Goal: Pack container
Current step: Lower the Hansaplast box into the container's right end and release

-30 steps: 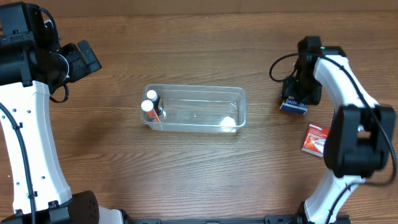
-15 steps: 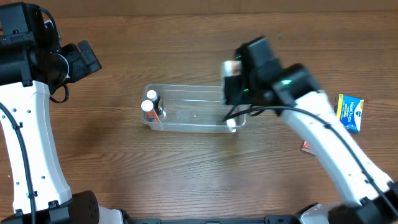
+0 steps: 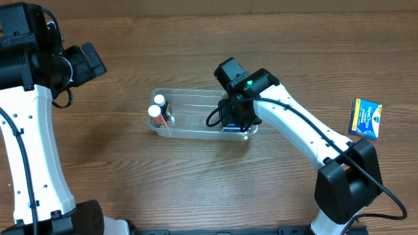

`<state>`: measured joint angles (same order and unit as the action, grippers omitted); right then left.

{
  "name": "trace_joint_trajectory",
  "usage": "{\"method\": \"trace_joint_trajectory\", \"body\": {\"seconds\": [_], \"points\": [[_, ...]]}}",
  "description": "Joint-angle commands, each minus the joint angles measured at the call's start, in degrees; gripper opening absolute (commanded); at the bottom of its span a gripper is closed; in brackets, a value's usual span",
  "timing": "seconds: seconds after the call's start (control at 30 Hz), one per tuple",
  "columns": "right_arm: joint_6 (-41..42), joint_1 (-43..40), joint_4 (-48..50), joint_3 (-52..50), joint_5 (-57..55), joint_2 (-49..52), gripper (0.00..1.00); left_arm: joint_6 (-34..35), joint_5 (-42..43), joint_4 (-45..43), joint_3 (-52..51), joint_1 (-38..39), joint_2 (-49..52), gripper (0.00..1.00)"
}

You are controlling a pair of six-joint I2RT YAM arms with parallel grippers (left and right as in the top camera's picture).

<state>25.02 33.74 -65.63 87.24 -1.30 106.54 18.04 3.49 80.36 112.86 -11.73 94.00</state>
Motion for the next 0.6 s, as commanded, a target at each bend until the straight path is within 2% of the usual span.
{"method": "trace_joint_trajectory", "body": {"seconds": [0.0, 0.57], "points": [[0.52, -0.2, 1.6, -3.45, -0.09, -0.42, 0.65, -0.5, 0.57, -0.04, -0.31, -0.24, 0.42, 0.99], [-3.74, -5.03, 9.68, -5.6, -1.62, -0.42, 0.79, -0.5, 0.57, 0.22, -0.31, -0.24, 0.42, 0.99]]}}
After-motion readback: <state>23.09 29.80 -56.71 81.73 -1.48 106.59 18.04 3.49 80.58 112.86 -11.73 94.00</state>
